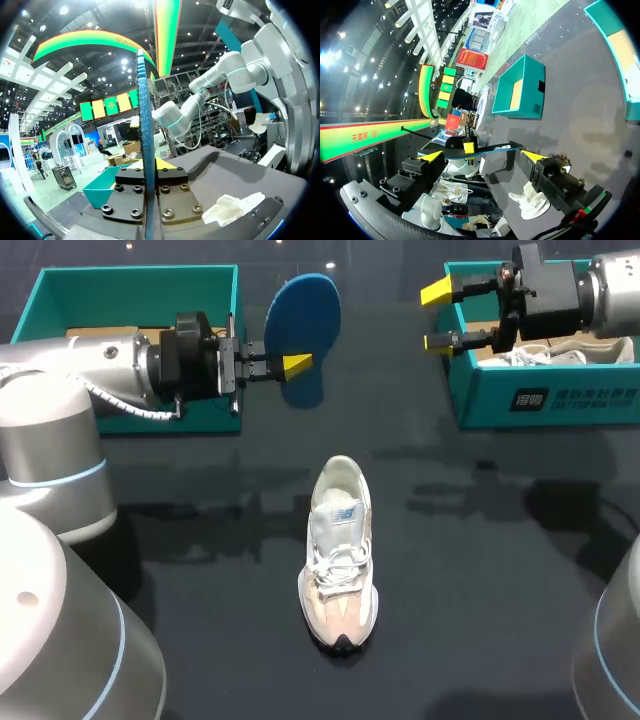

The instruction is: Take the shoe out of the shoebox, open the shoe tongue, remove and reinsert the insole, then place the shoe into the shoebox

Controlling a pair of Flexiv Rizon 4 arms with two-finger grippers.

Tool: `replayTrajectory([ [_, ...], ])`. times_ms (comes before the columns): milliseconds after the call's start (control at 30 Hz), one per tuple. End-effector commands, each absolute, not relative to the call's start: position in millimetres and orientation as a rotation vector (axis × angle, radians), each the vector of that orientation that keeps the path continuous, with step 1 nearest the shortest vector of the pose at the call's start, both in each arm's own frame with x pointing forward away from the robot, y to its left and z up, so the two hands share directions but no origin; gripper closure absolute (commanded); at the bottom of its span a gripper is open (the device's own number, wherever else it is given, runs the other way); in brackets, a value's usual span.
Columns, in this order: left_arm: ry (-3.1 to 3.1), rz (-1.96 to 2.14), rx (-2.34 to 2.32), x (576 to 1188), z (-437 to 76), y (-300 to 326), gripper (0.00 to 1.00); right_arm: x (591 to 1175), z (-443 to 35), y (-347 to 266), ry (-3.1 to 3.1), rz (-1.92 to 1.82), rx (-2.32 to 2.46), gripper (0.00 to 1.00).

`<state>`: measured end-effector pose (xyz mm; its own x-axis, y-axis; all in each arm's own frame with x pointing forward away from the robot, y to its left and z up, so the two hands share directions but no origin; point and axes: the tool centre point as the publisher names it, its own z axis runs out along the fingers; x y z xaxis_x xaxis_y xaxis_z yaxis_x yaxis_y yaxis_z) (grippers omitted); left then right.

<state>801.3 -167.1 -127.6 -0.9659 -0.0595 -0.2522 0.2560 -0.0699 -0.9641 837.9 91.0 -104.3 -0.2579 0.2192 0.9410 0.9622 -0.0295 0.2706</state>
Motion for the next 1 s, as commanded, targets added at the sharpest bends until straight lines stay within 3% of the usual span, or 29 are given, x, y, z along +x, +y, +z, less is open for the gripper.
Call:
replayTrajectory([
  [33,2.226,-2.332,-0.149,802,-121,-171,1.00,833,-99,87,-1.599,-1.327,-1.306,0.00],
  [400,2.226,-2.332,-0.149,802,-121,-171,1.00,821,-76,92,-1.837,-1.261,-1.386,0.00],
  [1000,2.324,-2.726,-1.295,810,-124,-195,1.00,804,-55,105,-2.033,-1.142,-1.535,0.00],
])
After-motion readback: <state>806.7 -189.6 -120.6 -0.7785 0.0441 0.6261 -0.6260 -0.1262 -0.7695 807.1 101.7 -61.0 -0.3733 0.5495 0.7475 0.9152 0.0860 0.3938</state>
